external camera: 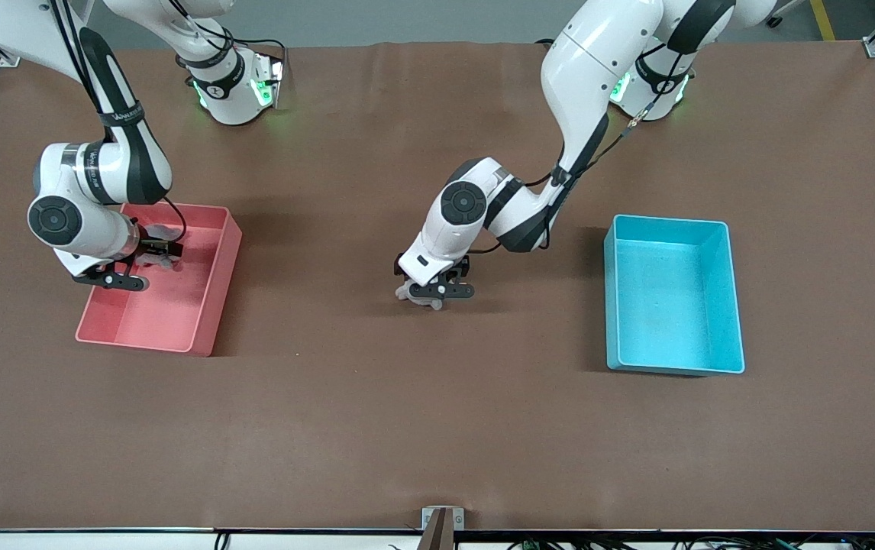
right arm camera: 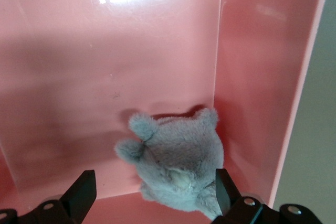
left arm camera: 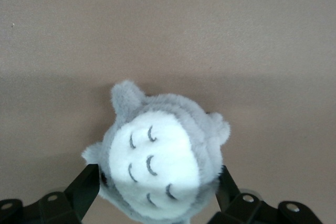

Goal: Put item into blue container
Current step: 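Carry the plush toward the blue box while the right gripper grasps the second plush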

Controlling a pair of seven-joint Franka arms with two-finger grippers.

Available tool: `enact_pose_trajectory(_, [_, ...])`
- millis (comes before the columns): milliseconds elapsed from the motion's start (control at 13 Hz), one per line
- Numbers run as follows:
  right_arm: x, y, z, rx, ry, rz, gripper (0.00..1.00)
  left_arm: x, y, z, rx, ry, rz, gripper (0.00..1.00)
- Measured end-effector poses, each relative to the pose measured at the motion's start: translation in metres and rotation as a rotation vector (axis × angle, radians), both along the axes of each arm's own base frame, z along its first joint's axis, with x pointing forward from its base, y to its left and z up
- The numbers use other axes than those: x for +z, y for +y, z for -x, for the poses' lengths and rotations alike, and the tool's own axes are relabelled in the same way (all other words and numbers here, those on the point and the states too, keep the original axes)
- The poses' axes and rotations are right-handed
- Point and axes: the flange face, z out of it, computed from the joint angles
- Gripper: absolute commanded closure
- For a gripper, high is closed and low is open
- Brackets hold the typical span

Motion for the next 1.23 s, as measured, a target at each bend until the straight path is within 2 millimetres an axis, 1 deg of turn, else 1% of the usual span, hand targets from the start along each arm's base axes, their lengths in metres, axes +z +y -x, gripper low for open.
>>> enact_pose_trajectory(77, [-0.003, -0.001, 0.000, -0.002, 0.003, 0.000, 0.00, -0.001, 0.000, 0.000, -0.011, -0.007, -0.008, 0.46])
enact_pose_trajectory(153, [-0.007, -0.004, 0.001, -0.007, 0.008, 0.000, 0.00, -0.001, 0.000, 0.000, -0.018, -0.015, -0.012, 0.48])
enact_pose_trajectory(460, [-0.024, -0.013, 0.006, -0.025, 0.040, 0.000, 0.00, 0.004, -0.001, -0.005, -0.021, -0.029, -0.007, 0.74])
enact_pose_trajectory(614, [-0.029, -0.017, 0.008, -0.033, 0.050, 0.000, 0.00, 0.006, -0.001, -0.006, -0.032, -0.038, -0.006, 0.80])
enact_pose_trajectory(690, [-0.031, -0.017, 0.009, -0.034, 0.054, 0.000, 0.00, 0.007, -0.001, -0.007, -0.036, -0.041, -0.005, 0.86])
enact_pose_trajectory(844, [-0.035, -0.018, 0.010, -0.035, 0.065, 0.000, 0.03, 0.010, -0.001, -0.009, -0.040, -0.047, -0.002, 0.86])
enact_pose_trajectory(921, [-0.038, -0.018, 0.011, -0.035, 0.071, 0.000, 0.05, 0.017, 0.000, -0.011, -0.041, -0.050, -0.002, 0.85])
enact_pose_trajectory(997, [-0.041, -0.018, 0.012, -0.037, 0.076, 0.000, 0.09, 0.028, 0.002, -0.012, -0.043, -0.041, -0.013, 0.85])
enact_pose_trajectory(1074, [-0.043, -0.019, 0.013, -0.038, 0.080, -0.001, 0.13, 0.046, 0.007, -0.016, -0.042, -0.028, -0.032, 0.85])
enact_pose_trajectory(1151, [-0.043, -0.020, 0.013, -0.040, 0.082, -0.001, 0.18, 0.070, 0.018, -0.023, -0.050, -0.016, -0.053, 0.84])
enact_pose_trajectory(1228, [-0.043, -0.021, 0.013, -0.041, 0.082, -0.001, 0.24, 0.099, 0.037, -0.032, -0.084, -0.001, -0.079, 0.84])
